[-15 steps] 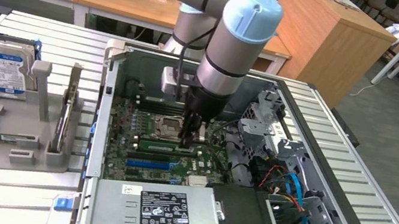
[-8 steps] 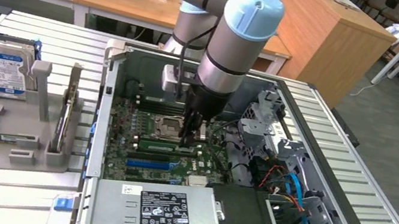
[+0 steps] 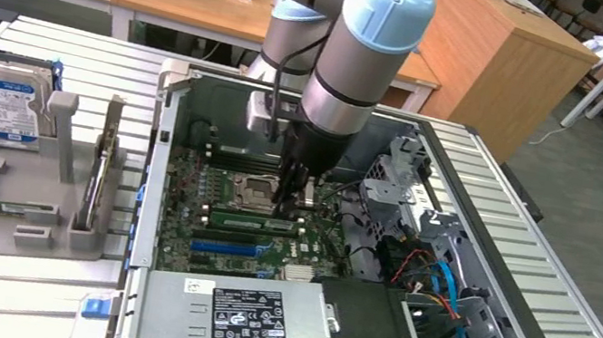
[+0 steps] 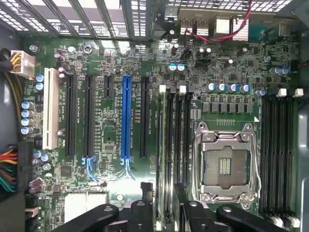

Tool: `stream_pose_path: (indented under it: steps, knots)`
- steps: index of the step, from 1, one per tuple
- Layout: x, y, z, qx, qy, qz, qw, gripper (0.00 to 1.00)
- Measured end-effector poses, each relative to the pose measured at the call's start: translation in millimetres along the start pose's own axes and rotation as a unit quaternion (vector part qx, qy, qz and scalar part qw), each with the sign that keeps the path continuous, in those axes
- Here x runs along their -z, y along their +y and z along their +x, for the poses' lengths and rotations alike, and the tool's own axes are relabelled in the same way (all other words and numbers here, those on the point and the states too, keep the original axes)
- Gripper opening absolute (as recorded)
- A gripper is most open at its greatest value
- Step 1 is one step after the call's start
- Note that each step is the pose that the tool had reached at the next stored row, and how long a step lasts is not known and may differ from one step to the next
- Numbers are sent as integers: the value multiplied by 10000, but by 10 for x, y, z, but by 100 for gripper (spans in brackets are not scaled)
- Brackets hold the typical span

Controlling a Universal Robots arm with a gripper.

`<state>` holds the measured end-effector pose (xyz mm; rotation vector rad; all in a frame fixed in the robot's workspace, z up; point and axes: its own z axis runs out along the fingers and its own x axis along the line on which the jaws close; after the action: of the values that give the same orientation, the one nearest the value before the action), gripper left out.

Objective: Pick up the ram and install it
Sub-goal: 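Insert the ram into the slot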

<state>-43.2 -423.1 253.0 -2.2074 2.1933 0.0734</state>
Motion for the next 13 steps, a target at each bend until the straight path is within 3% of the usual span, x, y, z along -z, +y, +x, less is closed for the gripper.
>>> stream_pose_path:
  steps: [13]
  knots:
    - [3, 0, 0, 0, 0, 0, 10000, 31]
